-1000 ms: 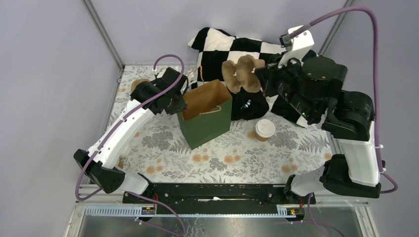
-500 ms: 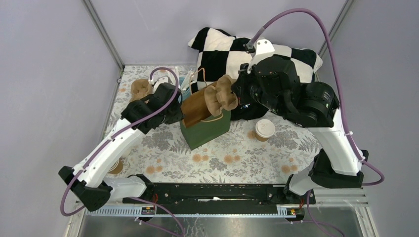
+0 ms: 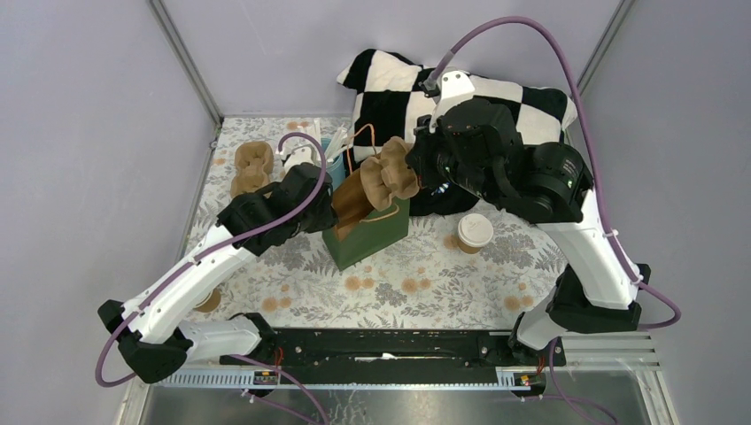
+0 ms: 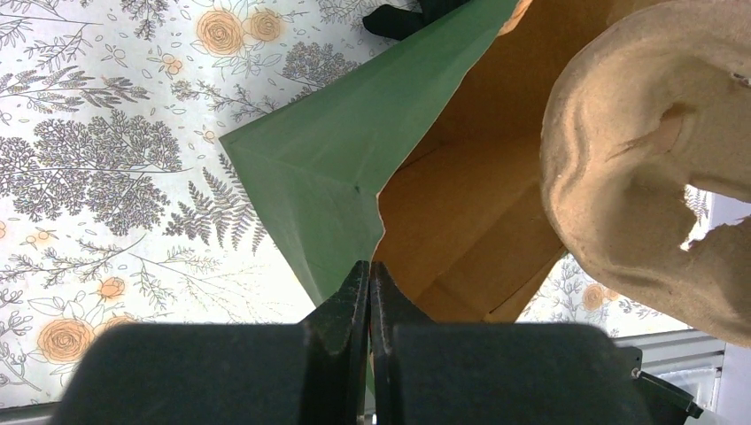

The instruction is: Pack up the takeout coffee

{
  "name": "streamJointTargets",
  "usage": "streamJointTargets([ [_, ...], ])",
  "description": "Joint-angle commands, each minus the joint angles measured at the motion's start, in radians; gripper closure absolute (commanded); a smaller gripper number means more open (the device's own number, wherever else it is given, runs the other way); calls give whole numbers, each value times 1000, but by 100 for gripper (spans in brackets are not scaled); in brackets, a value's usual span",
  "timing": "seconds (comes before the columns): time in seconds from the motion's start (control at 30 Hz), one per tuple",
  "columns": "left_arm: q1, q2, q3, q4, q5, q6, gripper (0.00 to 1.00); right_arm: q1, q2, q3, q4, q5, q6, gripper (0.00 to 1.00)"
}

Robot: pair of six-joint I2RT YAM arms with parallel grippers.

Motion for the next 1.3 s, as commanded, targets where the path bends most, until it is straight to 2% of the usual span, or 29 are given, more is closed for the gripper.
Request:
streamJointTargets([
  [0.0, -10, -24, -2, 46, -41, -15, 98, 0, 13, 33, -19, -27, -55, 100],
  [0.1, -10, -27, -1, 35, -54, -20, 98, 1, -12, 78, -18, -15, -40, 100],
  [0.27, -10, -30, 2, 27, -63, -17, 98, 1, -97, -52, 47, -17, -7, 100],
  [0.63, -10, -12, 8, 45, -32, 14, 97, 1, -33, -159, 79, -15, -62, 100],
  [0.73, -11, -7, 6, 60, -17, 21, 98, 1, -9, -125, 69, -23, -64, 100],
  [0.9, -13, -7, 0, 59, -24, 17, 98, 0, 3, 27, 16, -26, -31, 100],
  [1.1, -13, -12, -12, 60, -29, 8, 98, 1, -116, -150, 99, -33, 8, 100],
  [1.27, -14, -10, -4, 60, -27, 4, 98, 0, -103, -223, 115, -27, -29, 100],
])
